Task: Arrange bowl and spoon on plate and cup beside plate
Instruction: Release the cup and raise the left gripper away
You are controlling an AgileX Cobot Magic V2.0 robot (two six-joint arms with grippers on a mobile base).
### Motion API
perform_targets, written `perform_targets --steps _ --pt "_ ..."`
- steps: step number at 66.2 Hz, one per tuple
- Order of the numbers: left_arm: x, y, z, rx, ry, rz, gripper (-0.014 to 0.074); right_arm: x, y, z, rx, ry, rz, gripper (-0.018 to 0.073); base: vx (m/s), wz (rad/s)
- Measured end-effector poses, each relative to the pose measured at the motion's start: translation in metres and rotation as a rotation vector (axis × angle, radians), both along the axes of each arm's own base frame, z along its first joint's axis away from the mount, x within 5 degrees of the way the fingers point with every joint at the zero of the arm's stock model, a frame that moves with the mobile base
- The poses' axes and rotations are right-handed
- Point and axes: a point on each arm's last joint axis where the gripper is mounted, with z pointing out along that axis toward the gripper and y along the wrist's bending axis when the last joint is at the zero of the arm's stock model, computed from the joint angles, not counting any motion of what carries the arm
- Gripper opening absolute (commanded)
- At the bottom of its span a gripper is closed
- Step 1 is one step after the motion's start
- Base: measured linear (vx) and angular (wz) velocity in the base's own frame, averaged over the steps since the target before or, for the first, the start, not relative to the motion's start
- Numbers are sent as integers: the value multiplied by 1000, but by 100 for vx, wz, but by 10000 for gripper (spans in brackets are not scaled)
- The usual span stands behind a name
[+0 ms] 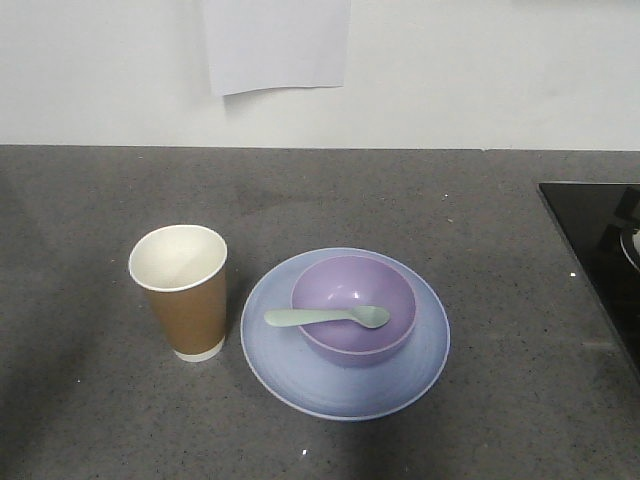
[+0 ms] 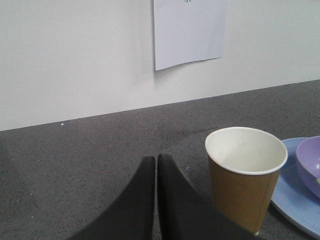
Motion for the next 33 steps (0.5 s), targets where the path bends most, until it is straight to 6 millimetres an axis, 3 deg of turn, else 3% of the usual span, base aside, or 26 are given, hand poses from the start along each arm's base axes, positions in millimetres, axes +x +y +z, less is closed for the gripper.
perform_targets --steps 33 --pt "0 0 -1 22 11 1 -7 0 0 0 0 0 0 -5 0 0"
